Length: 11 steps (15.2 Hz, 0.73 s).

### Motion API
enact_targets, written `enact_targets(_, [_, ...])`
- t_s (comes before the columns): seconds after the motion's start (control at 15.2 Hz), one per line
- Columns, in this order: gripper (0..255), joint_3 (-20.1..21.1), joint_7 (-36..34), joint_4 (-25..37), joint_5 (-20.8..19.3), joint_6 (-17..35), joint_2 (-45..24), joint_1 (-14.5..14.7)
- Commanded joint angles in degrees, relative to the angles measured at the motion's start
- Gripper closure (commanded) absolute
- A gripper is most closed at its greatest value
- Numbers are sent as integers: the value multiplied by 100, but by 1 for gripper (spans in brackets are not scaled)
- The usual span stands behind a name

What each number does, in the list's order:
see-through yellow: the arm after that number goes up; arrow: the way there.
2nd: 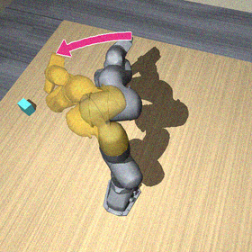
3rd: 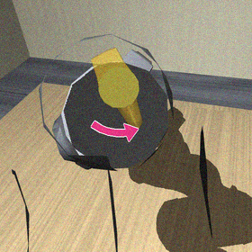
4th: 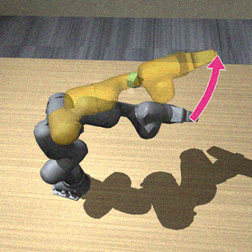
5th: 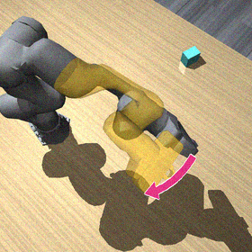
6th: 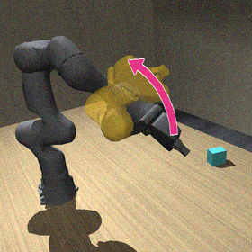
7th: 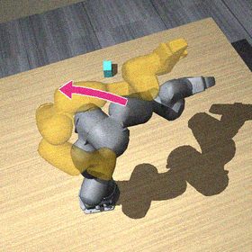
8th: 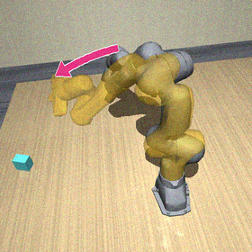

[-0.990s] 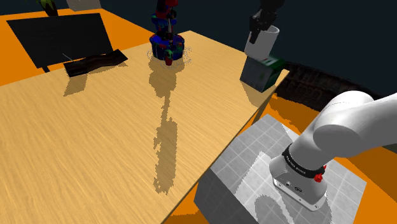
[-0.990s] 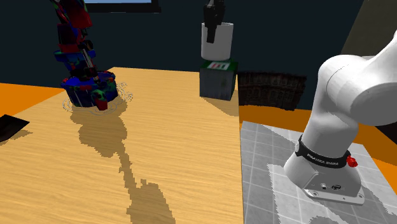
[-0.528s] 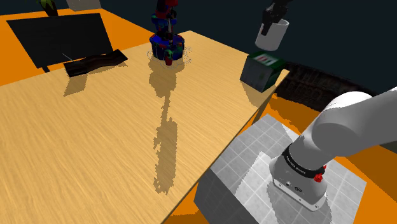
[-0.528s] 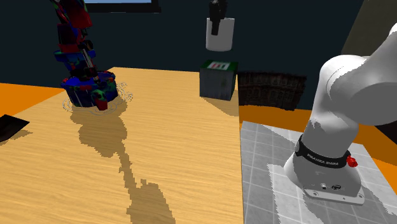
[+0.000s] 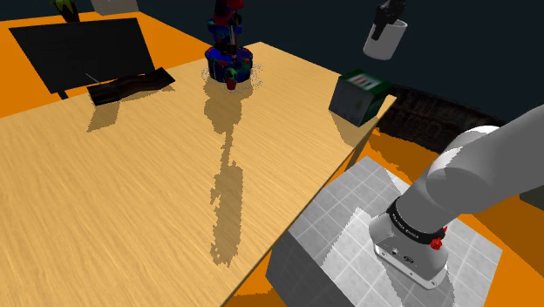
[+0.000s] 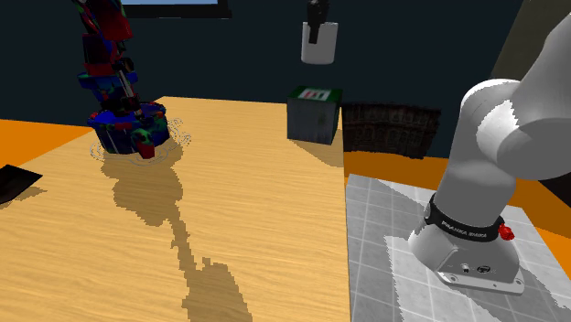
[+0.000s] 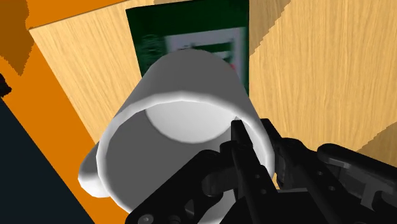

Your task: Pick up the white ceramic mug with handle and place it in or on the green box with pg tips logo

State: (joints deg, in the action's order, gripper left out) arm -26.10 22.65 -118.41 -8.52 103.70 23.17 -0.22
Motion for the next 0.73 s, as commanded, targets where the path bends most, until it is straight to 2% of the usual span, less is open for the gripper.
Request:
enact_targets(0.0, [255, -125, 155, 62, 19, 68, -119, -14])
enact_targets(0.66, [255, -213, 153, -699, -34, 835, -124, -51])
